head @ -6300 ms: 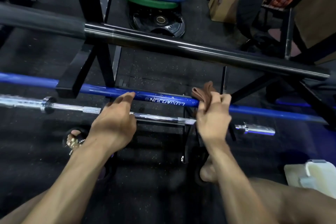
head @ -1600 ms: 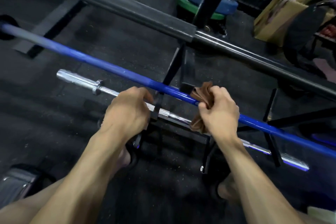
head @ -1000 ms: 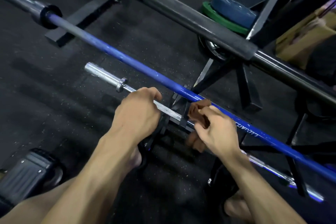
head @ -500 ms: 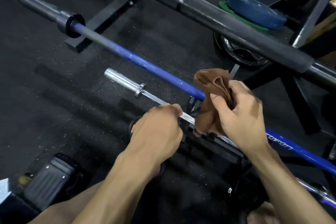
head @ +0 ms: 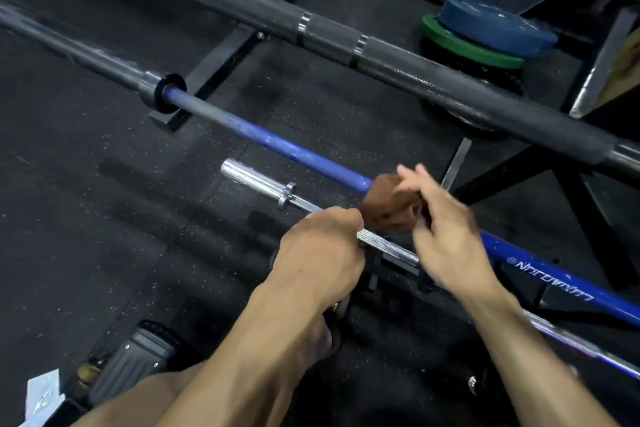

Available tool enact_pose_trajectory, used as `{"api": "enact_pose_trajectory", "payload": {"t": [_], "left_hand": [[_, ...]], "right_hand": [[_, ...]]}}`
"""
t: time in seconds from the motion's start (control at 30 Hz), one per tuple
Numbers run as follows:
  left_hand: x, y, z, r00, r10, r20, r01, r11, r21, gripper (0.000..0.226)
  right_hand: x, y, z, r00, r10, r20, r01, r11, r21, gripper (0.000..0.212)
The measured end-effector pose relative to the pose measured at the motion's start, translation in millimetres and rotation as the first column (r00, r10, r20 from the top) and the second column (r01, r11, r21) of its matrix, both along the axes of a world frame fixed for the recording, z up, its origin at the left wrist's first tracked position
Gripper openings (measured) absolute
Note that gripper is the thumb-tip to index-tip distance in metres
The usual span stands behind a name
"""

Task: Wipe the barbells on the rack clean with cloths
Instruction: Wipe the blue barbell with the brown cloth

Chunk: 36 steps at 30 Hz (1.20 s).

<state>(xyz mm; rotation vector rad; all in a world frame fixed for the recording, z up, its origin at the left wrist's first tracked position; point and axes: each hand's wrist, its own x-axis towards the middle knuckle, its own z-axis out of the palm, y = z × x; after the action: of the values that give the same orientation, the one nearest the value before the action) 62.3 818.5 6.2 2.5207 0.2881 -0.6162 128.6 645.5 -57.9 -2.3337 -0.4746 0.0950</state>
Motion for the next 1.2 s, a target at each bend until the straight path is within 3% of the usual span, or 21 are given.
{"api": "enact_pose_trajectory", "payload": {"t": [0.1, 0.17, 0.3, 0.33, 0.43, 0.57, 0.67, 0.87, 0.93, 1.03, 1.13, 1.2], "left_hand": [[-1.6, 2.8, -0.6, 1.000, 0.015, -0.025, -0.016, 0.999, -0.028, 0.036], [-5.2, 5.2, -0.8, 0.999, 0.017, -0.045, -0.020, 0.999, -0.048, 0.037], [-8.8, 10.6, -2.9, 0.999, 0.012, -0.037, -0.015, 0.997, -0.079, 0.038], [-8.7, 11.7, -4.0, 0.999, 0.009, -0.033, -0.012, 0.996, -0.083, 0.038], [-7.5, 14.5, -5.9, 1.000, 0.001, -0.014, -0.002, 0.996, -0.092, 0.036], [-7.2, 17.0, -7.9, 0.999, -0.009, 0.044, 0.014, 0.994, -0.113, 0.035], [-6.1, 18.7, -10.5, 0.999, -0.024, 0.042, 0.030, 0.990, -0.135, 0.035], [1.8, 39.7, -21.2, 0.998, 0.063, -0.018, -0.065, 0.990, -0.129, 0.027], [4.6, 47.5, -28.9, 0.995, 0.101, 0.016, -0.099, 0.989, -0.110, 0.023], [6.7, 58.8, -40.9, 0.985, 0.156, 0.069, -0.144, 0.978, -0.149, 0.036], [15.7, 71.8, -53.2, 0.980, 0.176, 0.088, -0.158, 0.971, -0.181, 0.028], [29.7, 78.4, -62.2, 0.955, 0.293, 0.053, -0.259, 0.905, -0.337, 0.021]], "right_hand": [[-22.0, -20.8, -11.6, 0.997, 0.072, 0.024, -0.068, 0.988, -0.141, 0.065], [-25.1, -24.9, -10.2, 0.995, 0.102, 0.019, -0.096, 0.976, -0.196, 0.051], [-16.7, -6.7, 2.2, 0.999, 0.004, 0.034, 0.002, 0.988, -0.154, 0.024], [-12.3, 0.3, 0.3, 0.999, -0.012, 0.050, 0.022, 0.983, -0.184, 0.026], [6.4, 15.7, -19.4, 0.995, 0.058, 0.084, -0.016, 0.903, -0.430, 0.062], [20.2, 20.7, -37.4, 0.971, 0.111, 0.211, 0.060, 0.741, -0.669, 0.063], [30.9, 38.3, -33.2, 0.963, 0.178, 0.203, 0.043, 0.643, -0.765, 0.075], [47.9, 74.5, -25.2, 0.970, 0.233, 0.070, -0.134, 0.751, -0.647, 0.063], [37.4, 50.5, -21.1, 0.980, 0.187, 0.072, -0.111, 0.808, -0.578, 0.063], [18.3, 14.7, -15.5, 0.993, 0.114, 0.033, -0.082, 0.863, -0.499, 0.067], [18.8, 9.9, -15.0, 0.993, 0.108, -0.039, -0.112, 0.842, -0.527, 0.076], [24.9, 16.7, -14.5, 0.993, 0.115, -0.040, -0.117, 0.809, -0.576, 0.077]]}}
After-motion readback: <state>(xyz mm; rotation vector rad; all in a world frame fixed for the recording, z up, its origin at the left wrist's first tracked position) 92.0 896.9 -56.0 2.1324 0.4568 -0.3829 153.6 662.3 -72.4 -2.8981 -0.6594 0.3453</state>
